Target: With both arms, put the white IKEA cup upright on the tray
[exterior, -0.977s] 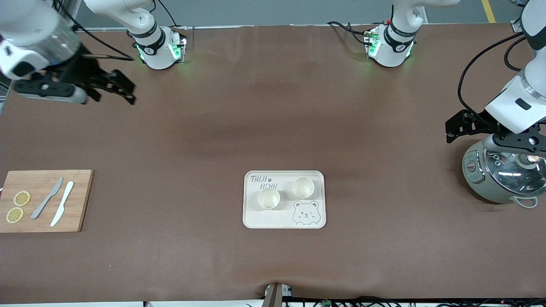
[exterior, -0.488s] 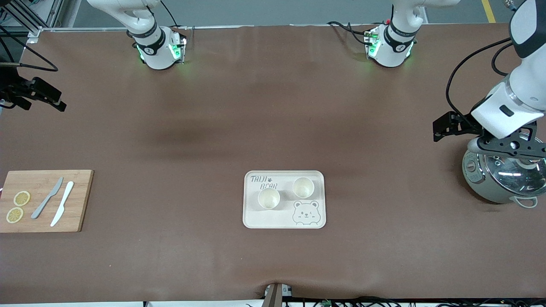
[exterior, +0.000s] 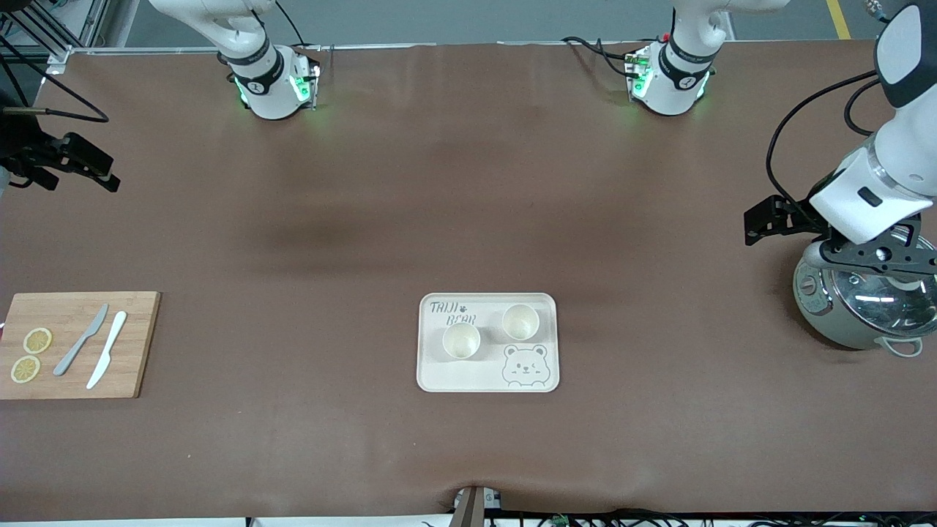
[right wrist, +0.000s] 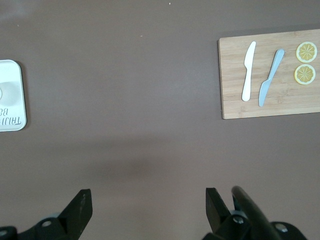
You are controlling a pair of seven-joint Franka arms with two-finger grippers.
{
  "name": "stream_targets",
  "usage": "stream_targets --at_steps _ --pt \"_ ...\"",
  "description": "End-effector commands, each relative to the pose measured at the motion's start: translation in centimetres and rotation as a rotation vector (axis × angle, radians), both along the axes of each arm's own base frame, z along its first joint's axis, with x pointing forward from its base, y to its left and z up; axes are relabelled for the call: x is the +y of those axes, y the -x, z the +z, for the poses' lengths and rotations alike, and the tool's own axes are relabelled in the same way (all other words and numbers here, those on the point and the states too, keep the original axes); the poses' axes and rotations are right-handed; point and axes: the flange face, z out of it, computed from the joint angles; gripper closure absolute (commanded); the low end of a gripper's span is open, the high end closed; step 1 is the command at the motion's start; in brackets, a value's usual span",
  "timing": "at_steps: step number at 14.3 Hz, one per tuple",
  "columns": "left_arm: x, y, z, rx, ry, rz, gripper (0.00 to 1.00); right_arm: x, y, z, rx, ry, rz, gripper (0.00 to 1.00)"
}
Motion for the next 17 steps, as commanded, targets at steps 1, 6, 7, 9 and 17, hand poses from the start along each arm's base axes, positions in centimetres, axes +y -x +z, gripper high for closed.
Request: stream_targets --at_steps 1,6,7,9,17 --pt "-0.7 0.4 0.0 0.026 0.021 -0.014 0.0 -0.1 -0.5 0.7 -0.009 0.021 0.003 0.0" --pt "-1.0 0.5 0.0 0.027 0.021 -0.022 0.0 -0.4 -1.4 1.3 -0.023 0.023 -0.003 0.0" --pt "-1.0 0.5 0.0 0.027 0.021 -0.022 0.0 -0.5 -1.6 1.5 -0.027 0.024 -0.003 0.0" --pt "-1.0 0.5 -0.1 0.028 0.019 -0.019 0.0 -0.5 -1.6 1.5 -0.027 0.024 -0.006 0.0" --pt "-0.4 0.0 0.3 -0.014 0.01 -0.009 0.0 -0.5 -1.6 1.9 -0.038 0.024 -0.013 0.0"
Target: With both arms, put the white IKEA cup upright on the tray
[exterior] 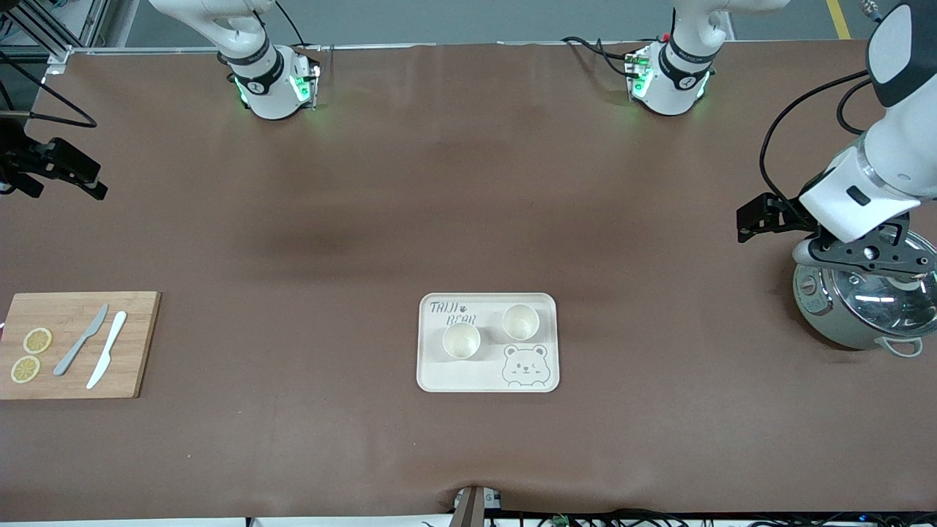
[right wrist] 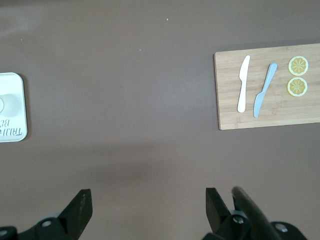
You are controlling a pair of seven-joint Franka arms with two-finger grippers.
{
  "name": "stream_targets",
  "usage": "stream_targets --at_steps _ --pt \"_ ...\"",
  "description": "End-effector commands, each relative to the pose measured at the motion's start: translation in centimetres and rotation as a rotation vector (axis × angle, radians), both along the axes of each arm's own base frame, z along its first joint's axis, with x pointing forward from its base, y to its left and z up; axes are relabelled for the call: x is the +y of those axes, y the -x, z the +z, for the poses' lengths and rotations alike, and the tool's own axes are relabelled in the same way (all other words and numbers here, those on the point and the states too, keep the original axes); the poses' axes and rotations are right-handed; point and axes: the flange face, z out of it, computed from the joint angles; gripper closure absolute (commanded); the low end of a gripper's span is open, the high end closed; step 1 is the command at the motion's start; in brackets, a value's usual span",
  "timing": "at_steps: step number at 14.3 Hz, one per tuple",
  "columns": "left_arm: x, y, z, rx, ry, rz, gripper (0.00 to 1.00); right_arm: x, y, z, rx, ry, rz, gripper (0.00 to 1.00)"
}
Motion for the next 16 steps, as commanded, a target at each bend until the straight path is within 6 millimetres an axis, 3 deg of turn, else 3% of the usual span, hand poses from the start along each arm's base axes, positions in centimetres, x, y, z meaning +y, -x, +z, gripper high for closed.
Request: stream_targets --at_steps 1,16 --pt "0.4 -0.2 0.4 -0.021 0.008 0.003 0.0 -0.3 -0.3 0.7 -0.007 0.016 -0.01 0.0" --pt "-1.7 -0.5 0.5 -0.052 0.017 -0.024 0.0 -0.4 -0.5 0.9 -0.018 0.017 -0.013 0.0"
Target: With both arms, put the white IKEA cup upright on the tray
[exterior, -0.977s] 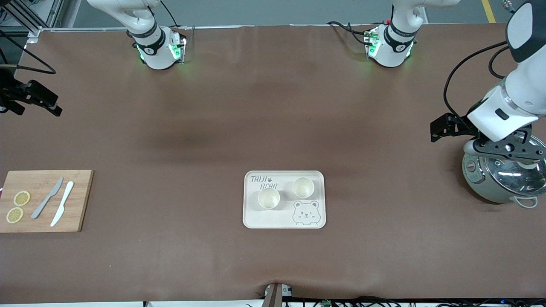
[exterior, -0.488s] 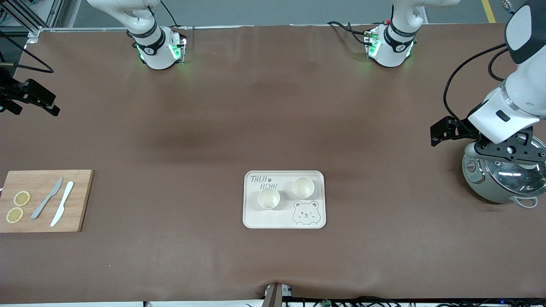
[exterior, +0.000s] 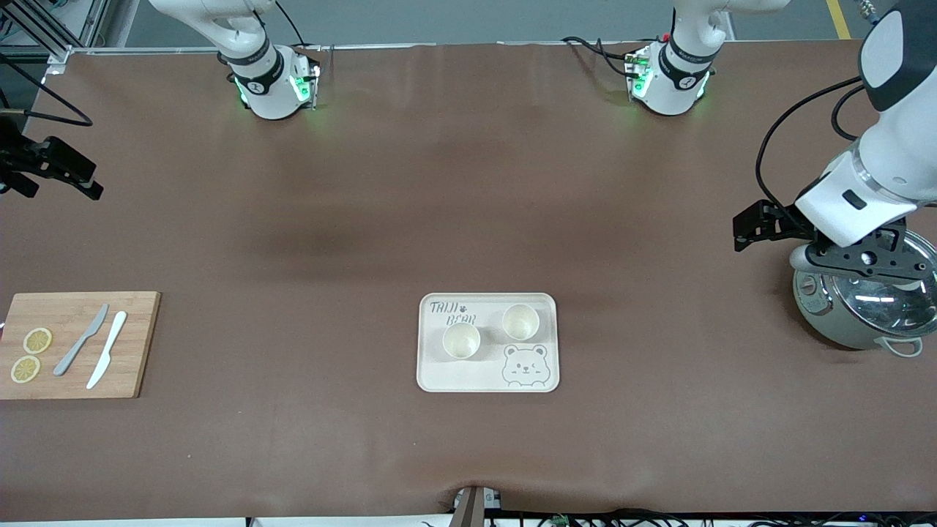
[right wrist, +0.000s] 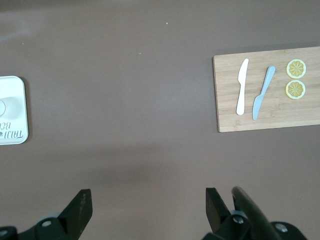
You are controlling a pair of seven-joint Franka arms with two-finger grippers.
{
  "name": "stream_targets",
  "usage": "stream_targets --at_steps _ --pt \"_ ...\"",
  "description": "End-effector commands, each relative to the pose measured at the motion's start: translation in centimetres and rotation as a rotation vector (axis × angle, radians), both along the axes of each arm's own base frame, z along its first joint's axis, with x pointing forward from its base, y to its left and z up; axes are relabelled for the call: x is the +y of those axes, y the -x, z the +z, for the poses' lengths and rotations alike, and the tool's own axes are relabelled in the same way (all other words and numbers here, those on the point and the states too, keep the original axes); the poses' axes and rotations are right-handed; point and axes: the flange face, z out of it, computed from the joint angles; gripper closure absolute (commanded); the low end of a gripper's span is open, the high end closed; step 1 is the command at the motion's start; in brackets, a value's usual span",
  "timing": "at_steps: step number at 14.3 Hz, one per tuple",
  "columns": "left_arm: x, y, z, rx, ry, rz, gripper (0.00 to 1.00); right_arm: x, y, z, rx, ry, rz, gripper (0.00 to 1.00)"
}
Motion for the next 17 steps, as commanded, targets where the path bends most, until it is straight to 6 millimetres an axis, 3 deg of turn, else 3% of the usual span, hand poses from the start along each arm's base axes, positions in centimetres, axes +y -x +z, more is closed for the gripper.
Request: stream_targets --at_steps 1,15,17 --pt "-0.6 0.0 0.6 -0.017 0.009 -0.008 0.0 -0.3 -0.3 0.6 -0.009 0.016 -0.011 0.0" --pt "-0.2 -0.3 0.4 -0.035 -0.048 -0.012 0.0 -0.3 -0.6 0.5 -0.008 0.016 -0.013 0.0" --pt "-1.4 -0.1 0.5 -0.039 -0.056 -0.033 0.0 -0.3 -0.6 0.5 -0.009 0.016 -0.013 0.0"
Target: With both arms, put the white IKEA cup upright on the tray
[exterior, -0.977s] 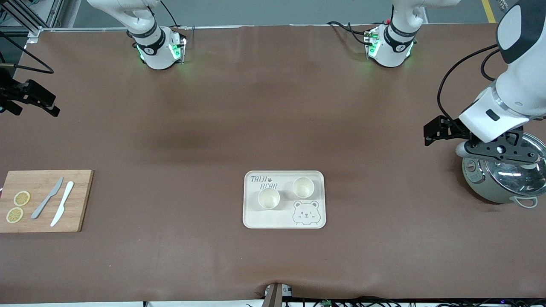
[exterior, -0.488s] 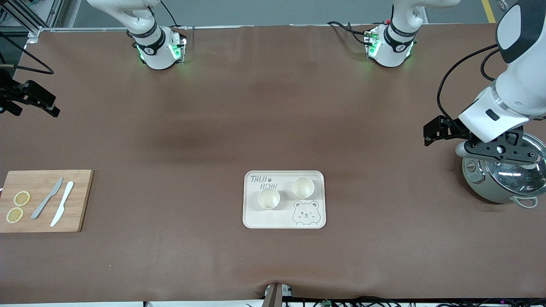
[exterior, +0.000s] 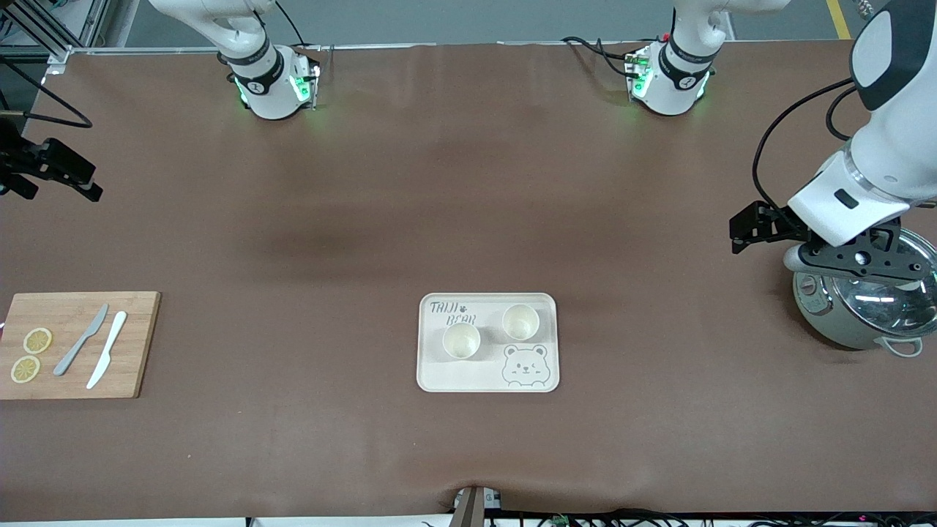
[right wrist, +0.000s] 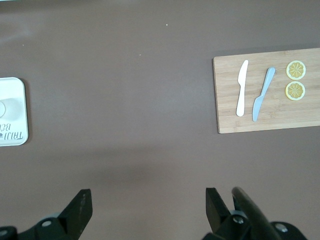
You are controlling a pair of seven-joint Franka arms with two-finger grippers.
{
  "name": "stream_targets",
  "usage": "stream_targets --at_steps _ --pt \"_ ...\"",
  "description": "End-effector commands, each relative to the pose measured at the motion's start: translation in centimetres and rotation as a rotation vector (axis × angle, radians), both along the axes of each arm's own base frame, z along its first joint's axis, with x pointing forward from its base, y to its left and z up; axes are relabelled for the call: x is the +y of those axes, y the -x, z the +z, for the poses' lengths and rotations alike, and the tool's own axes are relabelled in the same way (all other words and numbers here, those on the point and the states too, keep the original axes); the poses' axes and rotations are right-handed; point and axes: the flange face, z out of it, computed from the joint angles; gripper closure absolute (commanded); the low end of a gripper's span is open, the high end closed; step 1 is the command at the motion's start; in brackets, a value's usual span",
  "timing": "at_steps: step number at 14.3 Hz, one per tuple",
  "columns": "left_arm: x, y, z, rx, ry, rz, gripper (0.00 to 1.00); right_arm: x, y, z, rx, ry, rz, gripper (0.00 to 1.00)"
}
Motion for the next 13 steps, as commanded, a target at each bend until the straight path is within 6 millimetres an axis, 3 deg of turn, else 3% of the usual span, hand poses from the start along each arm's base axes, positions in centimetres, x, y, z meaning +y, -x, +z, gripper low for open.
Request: stream_targets --at_steps 1,13 --pt "-1.15 0.08 0.34 -0.019 -0.039 -0.021 0.0 -0.3 -0.41 0.48 -0.006 0.016 -0.012 0.0" --pt "-1.38 0.07 0.26 -0.018 -0.036 -0.027 0.0 -0.3 -0.41 0.56 -0.008 0.016 -0.012 0.0"
